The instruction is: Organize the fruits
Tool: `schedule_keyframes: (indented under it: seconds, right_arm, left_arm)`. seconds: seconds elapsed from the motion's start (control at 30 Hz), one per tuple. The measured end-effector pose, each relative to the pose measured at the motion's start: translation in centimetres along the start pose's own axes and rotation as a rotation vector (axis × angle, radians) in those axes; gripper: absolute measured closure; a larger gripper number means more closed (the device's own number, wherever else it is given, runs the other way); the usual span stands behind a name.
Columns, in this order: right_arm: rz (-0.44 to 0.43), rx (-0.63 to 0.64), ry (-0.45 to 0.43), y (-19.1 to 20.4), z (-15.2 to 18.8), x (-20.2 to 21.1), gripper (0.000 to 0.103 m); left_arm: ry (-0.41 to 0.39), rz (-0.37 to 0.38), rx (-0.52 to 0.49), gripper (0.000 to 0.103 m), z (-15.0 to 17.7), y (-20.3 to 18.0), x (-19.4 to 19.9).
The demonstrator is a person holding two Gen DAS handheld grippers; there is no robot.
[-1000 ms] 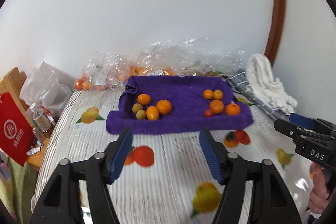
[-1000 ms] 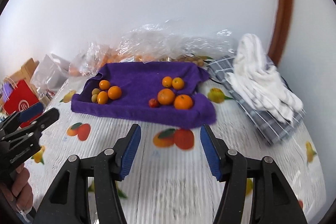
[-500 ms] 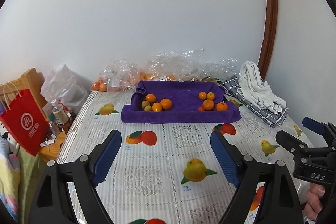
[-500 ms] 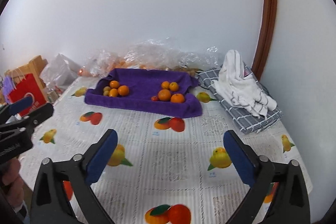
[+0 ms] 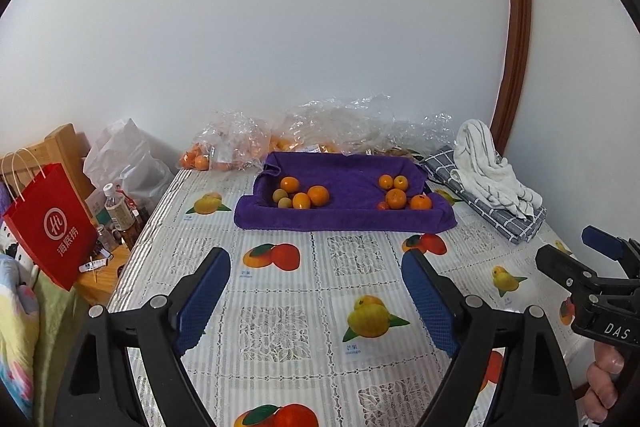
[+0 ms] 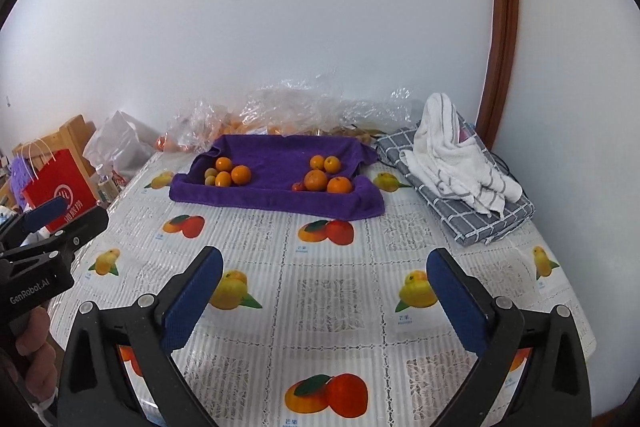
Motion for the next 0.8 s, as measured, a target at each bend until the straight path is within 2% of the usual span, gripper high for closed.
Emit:
schedule_keyframes:
  seconds: [0.8]
  right_arm:
    - [-0.012,-0.016,-0.015,-0.09,-0.20,0.74,0.002]
  left_arm:
    - [-0.018,-0.002,-0.016,0.016,-0.61,-0.37,0.88]
Point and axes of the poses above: each gripper's, at about its wrist camera, not at the fingertips, and x roughly against the way its jaws point, y to its left, z to its underside, the point moved 2 cm from there along -x, roughly the way its jaws point, and after that the axes turned 10 degrees about -y, right-handed, at the moved point
